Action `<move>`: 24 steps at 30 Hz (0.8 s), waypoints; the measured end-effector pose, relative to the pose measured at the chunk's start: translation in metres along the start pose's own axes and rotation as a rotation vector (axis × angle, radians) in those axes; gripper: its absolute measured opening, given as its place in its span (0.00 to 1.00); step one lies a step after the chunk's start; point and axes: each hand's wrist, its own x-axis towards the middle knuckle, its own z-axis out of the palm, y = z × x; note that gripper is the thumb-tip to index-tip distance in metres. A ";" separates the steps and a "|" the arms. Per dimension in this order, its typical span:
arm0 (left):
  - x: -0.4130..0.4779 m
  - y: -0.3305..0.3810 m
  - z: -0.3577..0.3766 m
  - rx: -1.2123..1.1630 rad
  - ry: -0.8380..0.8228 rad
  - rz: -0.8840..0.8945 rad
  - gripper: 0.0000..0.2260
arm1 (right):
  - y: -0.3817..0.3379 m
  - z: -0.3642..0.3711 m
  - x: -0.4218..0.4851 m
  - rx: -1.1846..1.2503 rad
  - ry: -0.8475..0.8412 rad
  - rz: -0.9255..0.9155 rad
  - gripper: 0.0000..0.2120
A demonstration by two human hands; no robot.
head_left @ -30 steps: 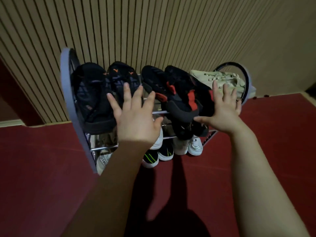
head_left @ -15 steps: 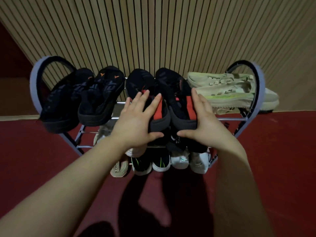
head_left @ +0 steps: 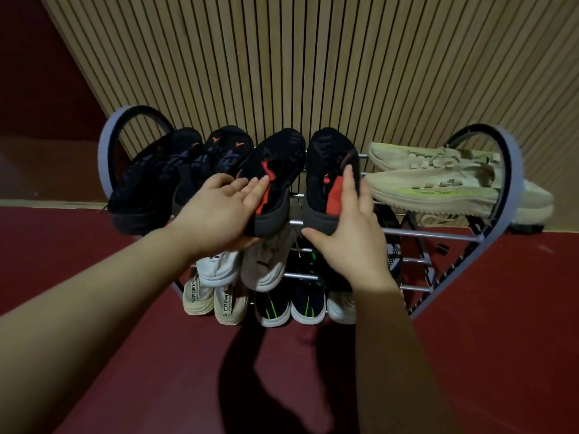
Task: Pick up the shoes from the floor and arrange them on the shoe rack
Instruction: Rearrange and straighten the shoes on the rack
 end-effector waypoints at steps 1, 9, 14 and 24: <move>-0.001 0.003 0.000 0.012 -0.001 -0.017 0.45 | 0.001 0.000 0.000 0.011 0.004 0.001 0.52; 0.005 0.021 -0.002 0.162 -0.075 -0.108 0.45 | -0.002 0.003 -0.004 0.021 0.035 0.042 0.50; 0.004 0.016 -0.005 0.137 -0.076 -0.103 0.45 | -0.001 0.004 -0.006 -0.002 0.028 0.019 0.48; 0.019 0.009 -0.014 -0.133 -0.163 -0.118 0.54 | -0.009 0.012 -0.009 0.044 0.094 0.015 0.49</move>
